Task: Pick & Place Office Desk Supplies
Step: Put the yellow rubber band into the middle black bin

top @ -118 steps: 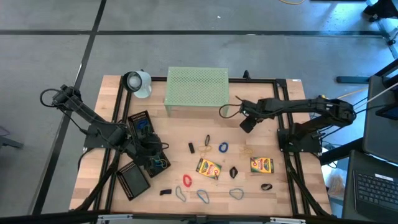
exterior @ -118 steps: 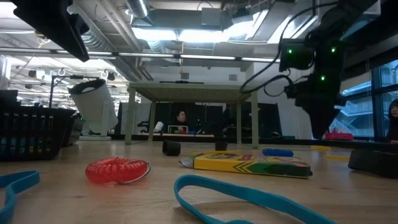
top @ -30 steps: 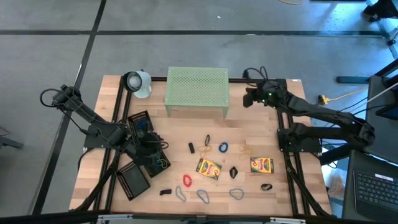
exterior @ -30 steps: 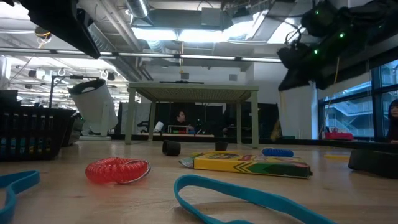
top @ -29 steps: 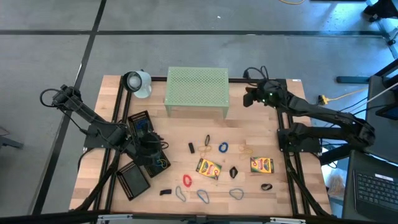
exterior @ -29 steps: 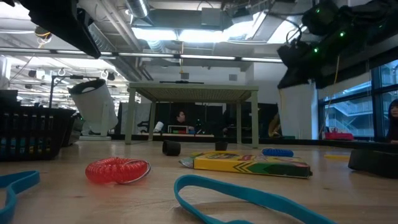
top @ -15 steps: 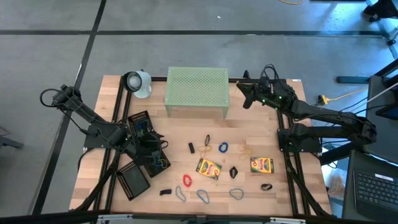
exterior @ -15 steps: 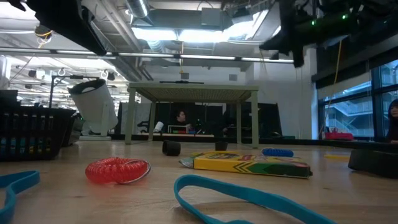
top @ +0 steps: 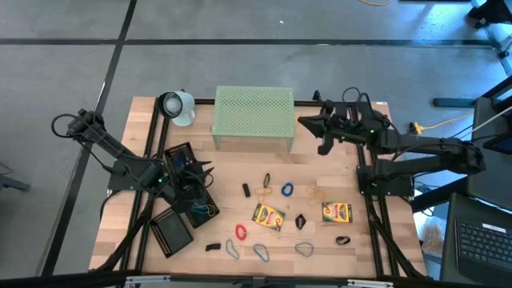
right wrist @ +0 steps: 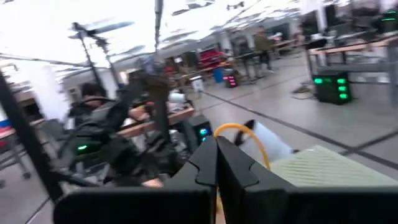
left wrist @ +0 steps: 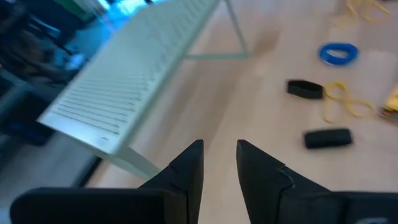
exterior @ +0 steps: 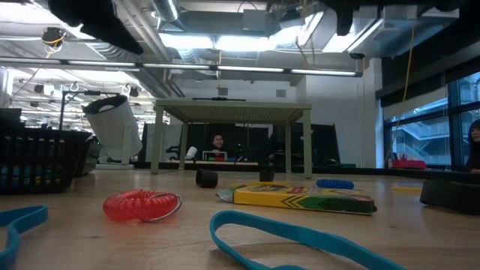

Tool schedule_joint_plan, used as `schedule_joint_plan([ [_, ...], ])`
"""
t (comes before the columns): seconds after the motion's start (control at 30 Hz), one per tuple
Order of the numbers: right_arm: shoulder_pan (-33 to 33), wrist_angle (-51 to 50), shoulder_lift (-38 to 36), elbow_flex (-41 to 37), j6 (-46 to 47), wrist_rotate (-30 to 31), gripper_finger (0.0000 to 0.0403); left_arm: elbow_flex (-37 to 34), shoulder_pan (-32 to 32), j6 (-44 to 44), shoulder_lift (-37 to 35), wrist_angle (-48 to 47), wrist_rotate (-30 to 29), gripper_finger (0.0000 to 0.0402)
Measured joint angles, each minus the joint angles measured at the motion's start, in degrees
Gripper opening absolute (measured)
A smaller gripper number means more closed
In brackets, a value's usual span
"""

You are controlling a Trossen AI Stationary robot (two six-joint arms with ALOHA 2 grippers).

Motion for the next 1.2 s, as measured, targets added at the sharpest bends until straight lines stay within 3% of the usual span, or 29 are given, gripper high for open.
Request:
schedule_joint_plan([
  [0.1,2.4,-0.3,1.3,1.4,-0.6,-0.1,0.0001,0.0,0.0,0.0,0.0,2.2,-4.3,0.0088],
  [0.2,4.5,-0.5,3.0,1.8,-1.6,-0.1,0.0001,0.0,0.0,2.4,0.0,6.0,-4.7,0.0094],
  [0.47,7.9,-0.4,9.0,1.8,-2.0,0.0,0.0001,0.0,2.1,15.1,0.0,20.3,4.1,0.0151],
  [0.67,10.6,0.2,14.8,1.8,-4.9,0.0,0.0001,0.0,5.9,21.3,1.5,31.0,5.1,0.0185],
  [0.97,12.7,7.6,20.9,1.8,-7.4,-0.2,0.0003,0.0,13.6,31.5,9.6,48.3,15.7,0.0191],
  [1.2,13.5,8.7,23.1,1.8,-7.6,-0.2,0.0003,0.0,16.9,44.9,15.9,65.2,18.3,0.0193],
])
